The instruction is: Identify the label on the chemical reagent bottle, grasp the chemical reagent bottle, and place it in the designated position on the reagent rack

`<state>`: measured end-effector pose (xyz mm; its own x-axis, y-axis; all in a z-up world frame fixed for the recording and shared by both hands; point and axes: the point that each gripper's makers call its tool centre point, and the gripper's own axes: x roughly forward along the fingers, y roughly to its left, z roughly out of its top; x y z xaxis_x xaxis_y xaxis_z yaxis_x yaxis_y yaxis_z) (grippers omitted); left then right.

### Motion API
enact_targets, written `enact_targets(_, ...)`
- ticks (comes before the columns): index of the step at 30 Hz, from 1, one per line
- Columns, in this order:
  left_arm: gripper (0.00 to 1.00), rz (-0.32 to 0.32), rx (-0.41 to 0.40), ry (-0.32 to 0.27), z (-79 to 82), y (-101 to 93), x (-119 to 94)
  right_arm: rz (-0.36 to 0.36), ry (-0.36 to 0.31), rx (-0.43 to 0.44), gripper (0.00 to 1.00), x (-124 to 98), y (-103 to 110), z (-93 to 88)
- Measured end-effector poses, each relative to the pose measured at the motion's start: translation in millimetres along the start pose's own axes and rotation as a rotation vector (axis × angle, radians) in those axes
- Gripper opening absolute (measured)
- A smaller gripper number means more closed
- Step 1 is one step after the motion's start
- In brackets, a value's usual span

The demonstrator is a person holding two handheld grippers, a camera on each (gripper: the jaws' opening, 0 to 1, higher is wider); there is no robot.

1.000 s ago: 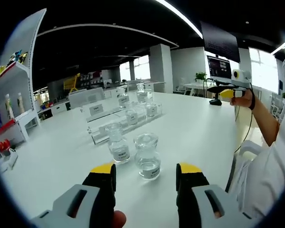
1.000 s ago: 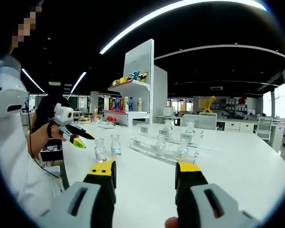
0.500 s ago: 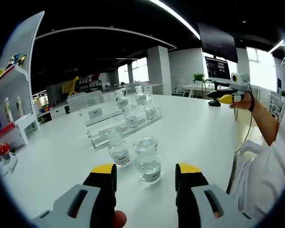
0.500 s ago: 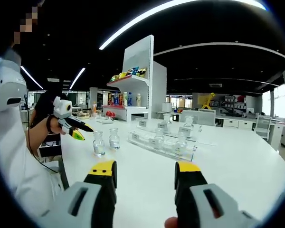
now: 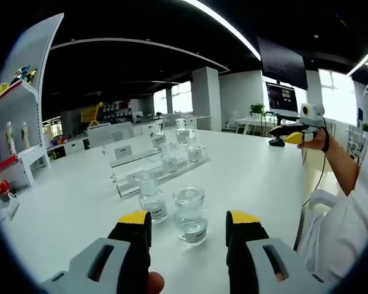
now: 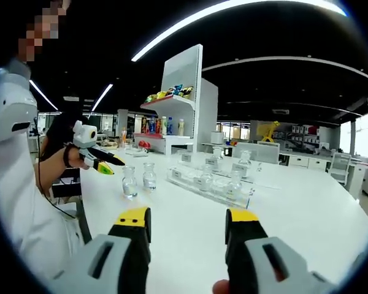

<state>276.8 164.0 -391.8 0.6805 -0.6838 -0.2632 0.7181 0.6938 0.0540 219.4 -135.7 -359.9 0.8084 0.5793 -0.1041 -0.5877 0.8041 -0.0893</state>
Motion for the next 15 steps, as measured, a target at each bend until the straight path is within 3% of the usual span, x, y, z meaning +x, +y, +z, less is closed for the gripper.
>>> enact_targets(10,0.51,0.006,-0.032,-0.037,-3.6,13.2,12,-0.006,0.019,0.008,0.46,-2,2,-12.1)
enact_targets(15,0.53,-0.018,-0.039,-0.059,-2.5,9.0,15,-0.006,0.027,0.003,0.46,-2,1,-14.9)
